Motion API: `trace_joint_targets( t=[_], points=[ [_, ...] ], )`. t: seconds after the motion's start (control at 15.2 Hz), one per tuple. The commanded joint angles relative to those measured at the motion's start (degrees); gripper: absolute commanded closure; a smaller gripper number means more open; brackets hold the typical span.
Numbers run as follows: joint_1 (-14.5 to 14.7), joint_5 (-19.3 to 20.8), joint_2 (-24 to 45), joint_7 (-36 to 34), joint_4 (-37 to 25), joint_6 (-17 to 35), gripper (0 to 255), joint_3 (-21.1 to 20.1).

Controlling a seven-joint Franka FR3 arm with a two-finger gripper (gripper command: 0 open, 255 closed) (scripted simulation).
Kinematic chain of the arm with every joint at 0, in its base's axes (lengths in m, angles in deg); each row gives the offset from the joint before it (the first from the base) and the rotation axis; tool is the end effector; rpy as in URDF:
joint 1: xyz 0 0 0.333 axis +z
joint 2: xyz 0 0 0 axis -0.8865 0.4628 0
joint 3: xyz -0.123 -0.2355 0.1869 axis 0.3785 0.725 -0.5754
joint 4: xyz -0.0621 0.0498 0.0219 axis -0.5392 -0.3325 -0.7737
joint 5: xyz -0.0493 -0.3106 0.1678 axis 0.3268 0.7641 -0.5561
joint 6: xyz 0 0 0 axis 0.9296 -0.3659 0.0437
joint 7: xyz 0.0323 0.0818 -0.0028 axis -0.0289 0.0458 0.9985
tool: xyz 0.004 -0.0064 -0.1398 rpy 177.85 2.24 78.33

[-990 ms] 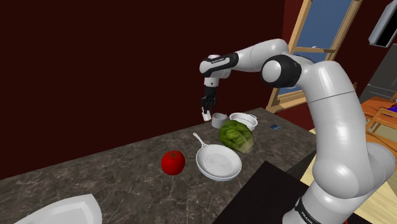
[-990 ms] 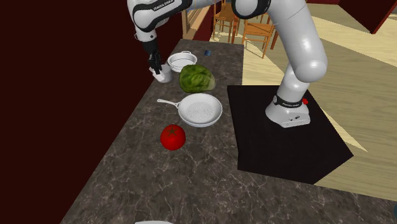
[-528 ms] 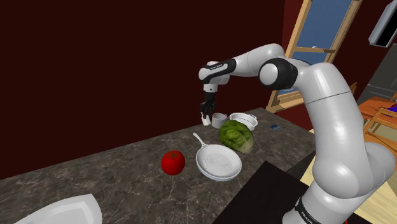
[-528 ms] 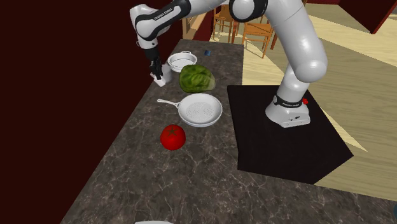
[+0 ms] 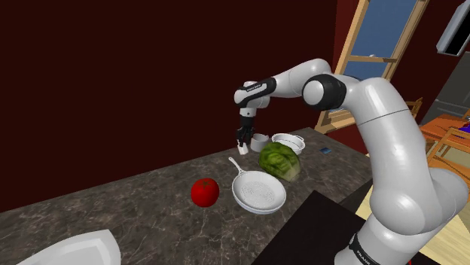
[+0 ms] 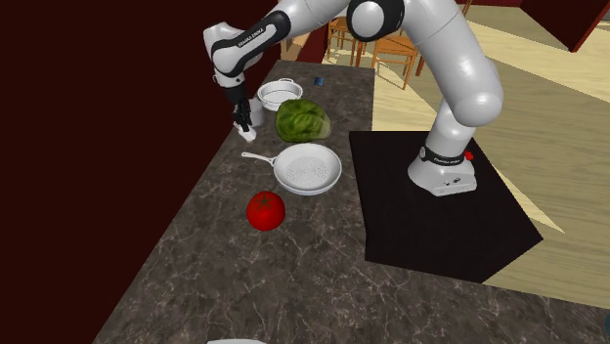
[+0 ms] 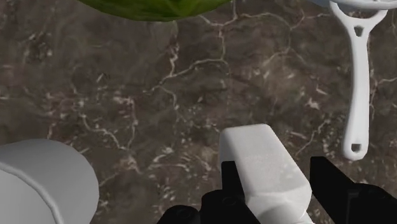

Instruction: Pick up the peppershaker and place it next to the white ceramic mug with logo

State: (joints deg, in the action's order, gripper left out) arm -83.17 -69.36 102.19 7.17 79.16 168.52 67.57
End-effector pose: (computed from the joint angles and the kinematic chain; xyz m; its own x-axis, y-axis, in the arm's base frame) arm 0.6570 -0.2055 0.2211 0.9847 -0.0328 -0.1713 -0.0602 -0.9856 -0.1578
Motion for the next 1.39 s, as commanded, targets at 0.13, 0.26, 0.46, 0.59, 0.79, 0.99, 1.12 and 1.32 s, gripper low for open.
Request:
trace_joint_targets(
  t=[0.13,0.26,0.46,0.59,0.79,0.99,1.12,1.32],
  points=[
    [0.05,0.01,1.64,0.15,0.32,1.98,255,0.03],
    [0.06,0.02,2.3,0.21,0.26,2.59,255,0.04],
    [0.06,0.02,2.31,0.21,0.25,2.58,255,0.04],
    [0.06,0.02,2.31,0.21,0.25,2.58,255,0.04],
    [0.06,0.02,2.31,0.21,0.25,2.58,0,0.04],
    [0.06,0.02,2.31,0.21,0.25,2.58,0,0.04],
    [0.06,0.02,2.31,0.21,0.25,2.58,0,0.04],
    [-0.19,0.1,0.91,0.12,-3.25,-2.33,0,0.09]
  ],
)
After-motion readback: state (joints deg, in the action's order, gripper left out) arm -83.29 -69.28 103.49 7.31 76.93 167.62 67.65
